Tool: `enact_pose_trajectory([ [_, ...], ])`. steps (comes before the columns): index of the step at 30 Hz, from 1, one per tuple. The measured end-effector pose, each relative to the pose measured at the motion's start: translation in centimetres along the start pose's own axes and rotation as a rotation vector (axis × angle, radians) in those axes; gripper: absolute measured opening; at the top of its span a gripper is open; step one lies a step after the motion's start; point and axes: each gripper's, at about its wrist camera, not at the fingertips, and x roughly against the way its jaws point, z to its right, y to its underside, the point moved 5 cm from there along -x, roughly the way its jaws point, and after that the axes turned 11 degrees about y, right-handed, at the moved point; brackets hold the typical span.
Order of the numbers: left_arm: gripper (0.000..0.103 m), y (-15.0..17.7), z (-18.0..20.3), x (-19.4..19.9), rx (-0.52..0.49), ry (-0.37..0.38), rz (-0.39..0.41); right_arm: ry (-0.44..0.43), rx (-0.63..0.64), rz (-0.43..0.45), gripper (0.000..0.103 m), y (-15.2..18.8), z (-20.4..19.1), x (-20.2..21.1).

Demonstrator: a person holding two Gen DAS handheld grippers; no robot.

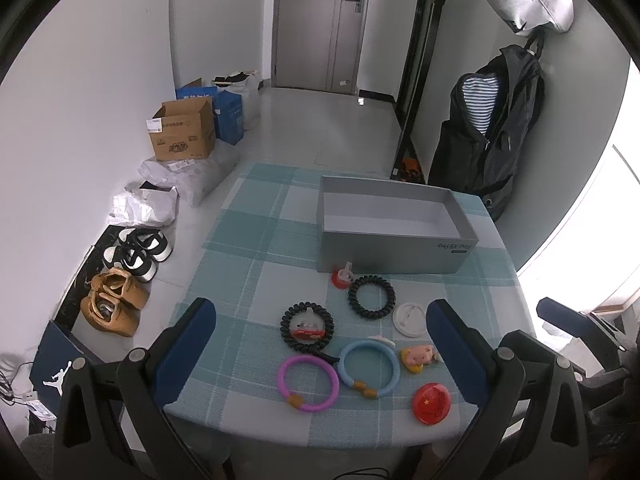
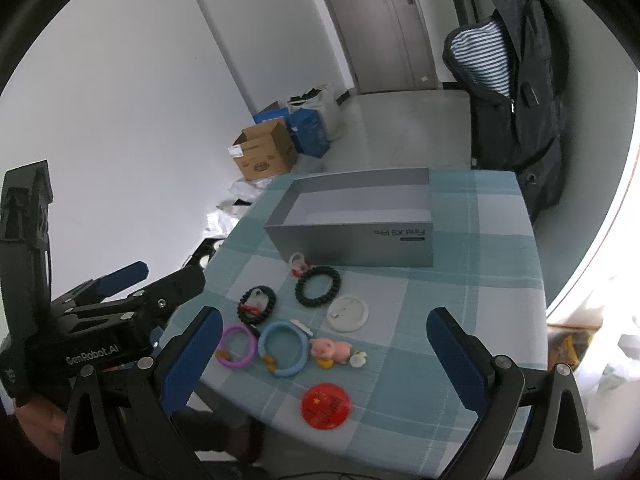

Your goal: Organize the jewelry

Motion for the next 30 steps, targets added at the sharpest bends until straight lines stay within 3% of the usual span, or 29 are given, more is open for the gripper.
enact_pose_trajectory([
  [19, 0.102, 0.6, -0.8, -0.5, 0.039, 0.031, -0.043, 0.012, -0.013, -0.032, 0.102, 0.4, 0.2, -0.6],
  [30, 0.102, 2.4, -2.9, -1.3, 0.030, 0.051, -0.128, 0.005, 0.008, -0.105, 0.094, 1.1, -0.2, -2.6],
])
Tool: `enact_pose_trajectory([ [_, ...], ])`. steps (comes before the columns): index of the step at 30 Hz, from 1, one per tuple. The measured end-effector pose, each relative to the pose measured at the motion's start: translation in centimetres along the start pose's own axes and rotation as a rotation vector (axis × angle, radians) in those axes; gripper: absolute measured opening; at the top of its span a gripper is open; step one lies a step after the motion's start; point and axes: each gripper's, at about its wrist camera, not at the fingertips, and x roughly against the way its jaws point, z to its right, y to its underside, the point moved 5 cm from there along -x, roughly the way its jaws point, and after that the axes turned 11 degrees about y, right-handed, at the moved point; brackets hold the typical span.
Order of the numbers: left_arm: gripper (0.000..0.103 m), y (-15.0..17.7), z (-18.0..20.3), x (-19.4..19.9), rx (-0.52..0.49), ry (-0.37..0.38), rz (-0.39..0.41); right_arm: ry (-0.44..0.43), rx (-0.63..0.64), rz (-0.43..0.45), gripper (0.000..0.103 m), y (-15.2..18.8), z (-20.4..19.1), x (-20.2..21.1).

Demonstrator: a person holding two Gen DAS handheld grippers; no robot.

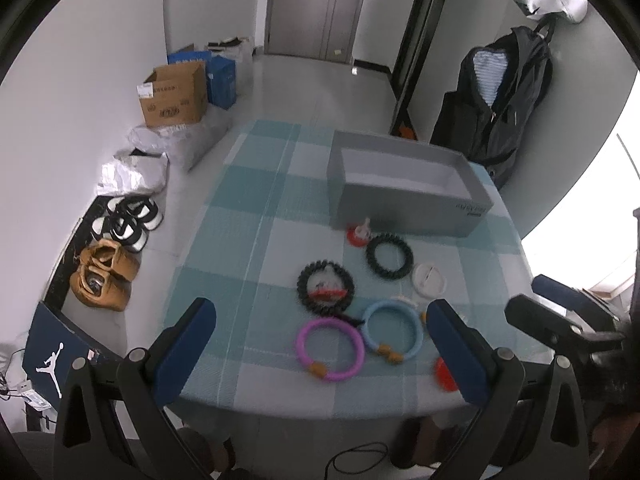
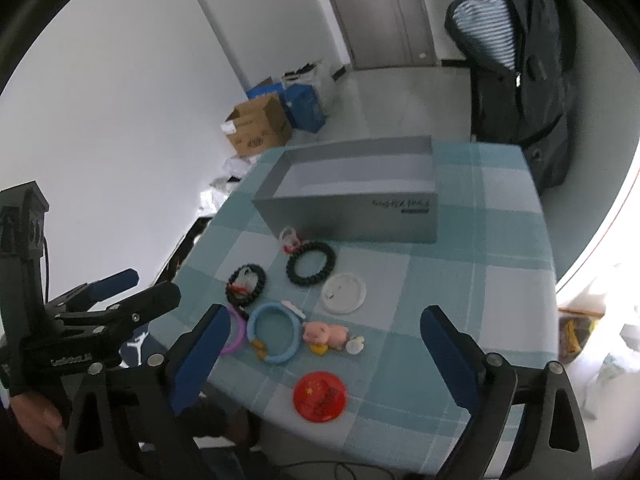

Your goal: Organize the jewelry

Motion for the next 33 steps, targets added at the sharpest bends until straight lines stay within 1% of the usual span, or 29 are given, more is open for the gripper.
enact_pose_trajectory([
  [3, 0.102, 0.6, -0.6, -0.5, -0.009, -0.010, -0.034, -0.005, 0.027, -0.035, 0.092, 0.4, -0.7, -1.1],
  [7, 0.102, 1.4, -1.5, -1.1, -0.007, -0.008, -0.083, -0.005, 0.071, -0.087, 0.086, 1.1, -1.7, -2.7],
  [8, 0.102, 1.6, -1.6, -1.3, -0.005, -0.005, -0.096, -0.009, 0.075, -0.097, 0.085, 1.2, -1.8, -3.0],
  [9, 0.102, 1.8, -1.8, -1.5, 0.000, 0.005, -0.115, -0.018, 0.079, -0.110, 0.081, 1.4, -2.0, -3.4],
  [10, 0.102, 1.9, -1.9, -1.7, 0.007, 0.018, -0.130, -0.020, 0.082, -0.119, 0.081, 1.5, -2.1, -3.7],
  [11, 0.102, 2.0, -2.0, -1.8, 0.010, 0.022, -0.138, -0.014, 0.088, -0.128, 0.081, 1.6, -2.2, -4.1],
  [13, 0.102, 2.1, -2.2, -1.9, 0.007, 0.020, -0.145, -0.005, 0.098, -0.144, 0.074, 1.8, -2.3, -4.7],
  [15, 0.102, 2.1, -2.4, -2.1, 0.002, 0.014, -0.151, 0.004, 0.108, -0.160, 0.073, 1.9, -2.3, -5.3],
  [19, 0.102, 2.3, -2.9, -2.4, 0.014, 0.022, -0.169, 0.021, 0.142, -0.182, 0.051, 2.1, -2.8, -6.2],
  [21, 0.102, 2.4, -3.1, -2.4, 0.013, 0.019, -0.174, 0.051, 0.188, -0.187, 0.047, 2.3, -3.3, -6.6],
  [22, 0.102, 2.4, -3.1, -2.4, 0.014, 0.020, -0.177, 0.075, 0.207, -0.181, 0.047, 2.3, -3.5, -6.7],
  [24, 0.102, 2.6, -3.2, -2.4, 0.011, 0.018, -0.181, 0.089, 0.225, -0.179, 0.045, 2.3, -3.6, -6.9],
  [25, 0.102, 2.6, -3.2, -2.4, 0.008, 0.014, -0.184, 0.100, 0.236, -0.176, 0.040, 2.4, -3.7, -6.9],
  [27, 0.102, 2.8, -3.3, -2.5, 0.006, 0.012, -0.187, 0.135, 0.258, -0.170, 0.034, 2.4, -3.7, -7.0],
  [29, 0.102, 2.8, -3.4, -2.6, 0.006, 0.007, -0.191, 0.138, 0.259, -0.166, 0.025, 2.4, -3.6, -7.0],
  [30, 0.102, 2.9, -3.4, -2.6, 0.007, 0.007, -0.193, 0.134, 0.259, -0.163, 0.016, 2.4, -3.6, -6.9],
  [33, 0.102, 2.9, -3.5, -2.7, 0.004, 0.000, -0.196, 0.144, 0.267, -0.151, 0.015, 2.4, -3.8, -7.2],
])
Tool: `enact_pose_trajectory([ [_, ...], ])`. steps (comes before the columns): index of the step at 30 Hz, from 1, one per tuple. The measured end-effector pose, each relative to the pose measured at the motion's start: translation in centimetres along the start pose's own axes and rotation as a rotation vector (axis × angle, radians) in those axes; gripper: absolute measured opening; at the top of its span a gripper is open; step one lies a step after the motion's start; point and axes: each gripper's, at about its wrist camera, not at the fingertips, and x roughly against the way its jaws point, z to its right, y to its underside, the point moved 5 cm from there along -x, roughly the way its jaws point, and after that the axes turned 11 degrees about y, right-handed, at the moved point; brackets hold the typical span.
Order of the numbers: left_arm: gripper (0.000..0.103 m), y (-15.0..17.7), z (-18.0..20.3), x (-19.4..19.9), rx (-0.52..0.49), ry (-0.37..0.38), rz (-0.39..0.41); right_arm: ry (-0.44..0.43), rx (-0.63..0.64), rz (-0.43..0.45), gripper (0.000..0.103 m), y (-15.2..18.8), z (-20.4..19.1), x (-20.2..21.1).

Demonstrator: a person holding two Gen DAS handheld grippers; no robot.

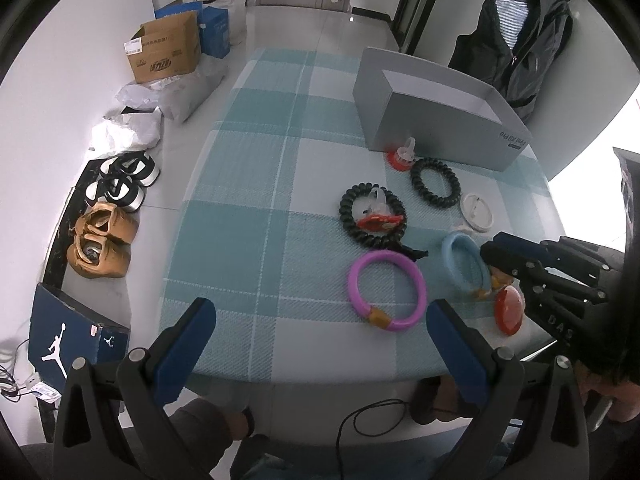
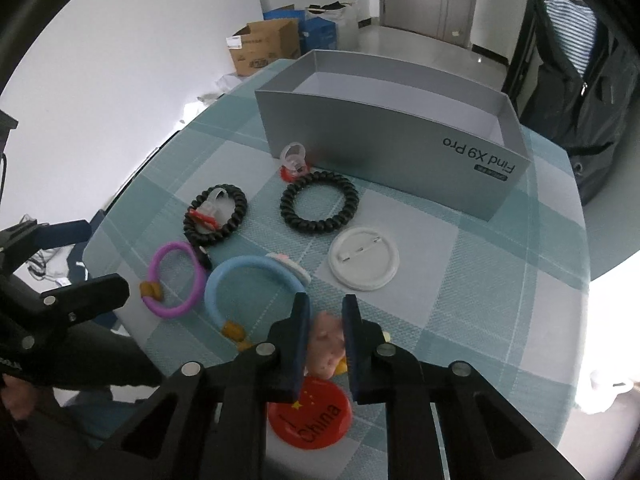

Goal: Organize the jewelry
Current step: 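Lower the right gripper onto the pink pig figure and close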

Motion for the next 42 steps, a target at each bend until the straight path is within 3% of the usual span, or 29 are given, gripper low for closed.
enact_pose_trajectory([
  [3, 0.102, 0.0, 0.0, 0.0, 0.000, 0.000, 0.001, -0.005, -0.011, 0.002, 0.011, -0.1, 0.2, 0.0],
  [4, 0.102, 0.0, 0.0, 0.0, -0.001, -0.001, 0.001, -0.018, -0.020, 0.003, 0.003, -0.1, 0.3, 0.1],
  [10, 0.102, 0.0, 0.1, -0.1, -0.001, -0.004, -0.003, -0.078, -0.084, 0.016, 0.003, -0.4, 1.1, 0.7],
  [15, 0.102, 0.1, 0.0, 0.0, -0.010, 0.001, 0.002, -0.124, -0.106, 0.064, 0.010, -0.7, 1.6, 2.1],
  [19, 0.102, 0.2, -0.2, 0.1, 0.006, 0.016, 0.004, -0.109, -0.051, 0.064, 0.028, 0.2, 1.1, 2.5],
  [25, 0.102, 0.0, 0.2, 0.0, 0.002, 0.020, 0.010, -0.075, 0.030, 0.040, 0.029, 1.4, 0.3, 1.9],
  [35, 0.102, 0.3, 0.2, -0.4, -0.014, 0.017, -0.009, -0.054, 0.022, -0.003, 0.025, 1.6, 0.4, 1.0],
  [42, 0.102, 0.4, 1.1, -0.8, -0.062, 0.024, -0.019, -0.107, -0.098, 0.050, 0.025, 0.7, 2.5, 2.6],
])
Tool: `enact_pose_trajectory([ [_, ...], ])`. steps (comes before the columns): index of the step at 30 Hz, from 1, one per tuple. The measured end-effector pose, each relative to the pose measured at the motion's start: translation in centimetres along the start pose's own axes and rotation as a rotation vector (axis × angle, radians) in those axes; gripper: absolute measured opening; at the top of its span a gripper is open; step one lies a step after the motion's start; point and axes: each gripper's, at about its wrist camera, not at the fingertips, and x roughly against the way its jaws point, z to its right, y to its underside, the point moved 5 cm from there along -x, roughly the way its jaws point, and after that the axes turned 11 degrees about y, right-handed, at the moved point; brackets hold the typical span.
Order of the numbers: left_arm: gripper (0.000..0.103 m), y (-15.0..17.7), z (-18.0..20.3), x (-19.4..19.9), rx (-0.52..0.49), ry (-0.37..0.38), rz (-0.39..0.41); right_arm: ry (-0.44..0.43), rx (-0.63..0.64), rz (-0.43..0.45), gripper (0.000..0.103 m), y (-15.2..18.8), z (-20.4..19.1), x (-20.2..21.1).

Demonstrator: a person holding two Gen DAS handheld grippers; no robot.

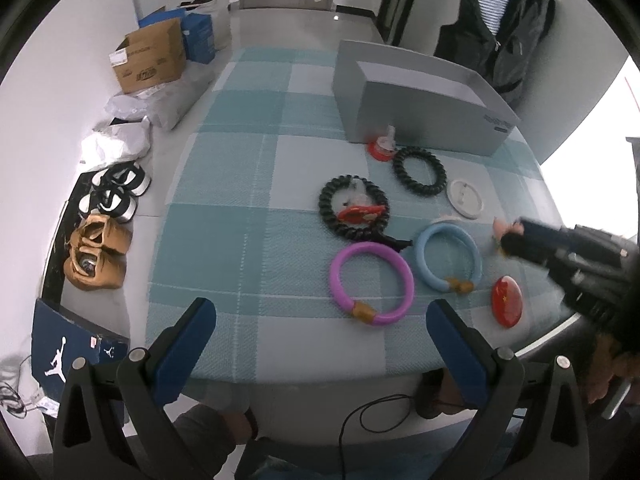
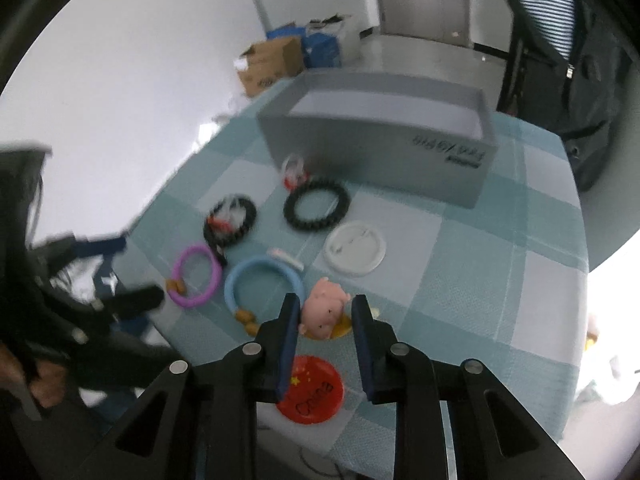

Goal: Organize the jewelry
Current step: 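Lower the right gripper onto the pink pig figure and close, then grasp the pink ring with the left gripper while the right gripper holds the pig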

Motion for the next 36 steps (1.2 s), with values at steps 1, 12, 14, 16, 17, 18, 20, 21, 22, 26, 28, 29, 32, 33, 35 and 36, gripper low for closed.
enact_pose_trajectory([
  [1, 0.102, 0.0, 0.0, -0.1, 0.002, 0.007, -0.005, -0.011, -0.020, 0.009, 0.025, -0.2, 0.4, 0.4],
  [12, 0.101, 0.0, 1.6, -2.3, -0.114, -0.131, -0.060, -0.083, -0.113, 0.098, 0.025, -1.6, 1.6, 3.1],
  [14, 0.098, 0.3, 1.6, -2.9, -0.140, -0.179, -0.085, -0.090, -0.122, 0.107, 0.025, -1.6, 1.8, 3.5],
  [16, 0.094, 0.1, 1.4, -2.6, -0.121, -0.164, -0.080, -0.091, -0.127, 0.114, 0.025, -1.6, 2.0, 3.7],
  [17, 0.093, 0.0, 1.2, -2.5, -0.111, -0.155, -0.079, -0.093, -0.130, 0.117, 0.025, -1.6, 2.1, 3.8],
  [18, 0.092, 0.0, 1.1, -2.4, -0.104, -0.146, -0.077, -0.097, -0.134, 0.118, 0.025, -1.6, 2.2, 3.9],
  [20, 0.082, 0.0, 1.2, -2.3, -0.097, -0.117, -0.075, -0.099, -0.138, 0.125, 0.025, -1.6, 2.3, 4.0],
  [21, 0.072, 0.0, 1.4, -2.2, -0.100, -0.094, -0.075, -0.100, -0.140, 0.127, 0.025, -1.6, 2.4, 4.0],
  [22, 0.063, -0.1, 2.0, -2.4, -0.105, -0.081, -0.074, -0.103, -0.143, 0.129, 0.025, -1.6, 2.4, 4.1],
  [26, 0.047, 0.1, 3.1, -2.3, -0.150, -0.057, -0.074, -0.112, -0.156, 0.142, 0.025, -1.6, 2.6, 4.5],
  [28, 0.044, 0.1, 3.1, -2.1, -0.143, -0.043, -0.074, -0.110, -0.161, 0.145, 0.025, -1.7, 2.7, 4.7],
  [29, 0.044, 0.1, 3.1, -2.1, -0.140, -0.036, -0.072, -0.111, -0.164, 0.148, 0.025, -1.7, 2.8, 4.8],
  [32, 0.043, 0.1, 3.2, -1.9, -0.117, 0.010, -0.070, -0.114, -0.171, 0.157, 0.025, -1.8, 2.9, 5.1],
  [33, 0.042, 0.0, 3.4, -2.0, -0.110, 0.020, -0.068, -0.114, -0.173, 0.161, 0.025, -1.8, 2.9, 5.2],
  [35, 0.042, 0.2, 3.7, -1.6, -0.117, 0.022, -0.065, -0.115, -0.177, 0.169, 0.025, -1.8, 3.0, 5.5],
  [36, 0.042, 0.2, 3.9, -1.5, -0.120, 0.028, -0.061, -0.114, -0.179, 0.171, 0.025, -1.7, 3.1, 5.6],
])
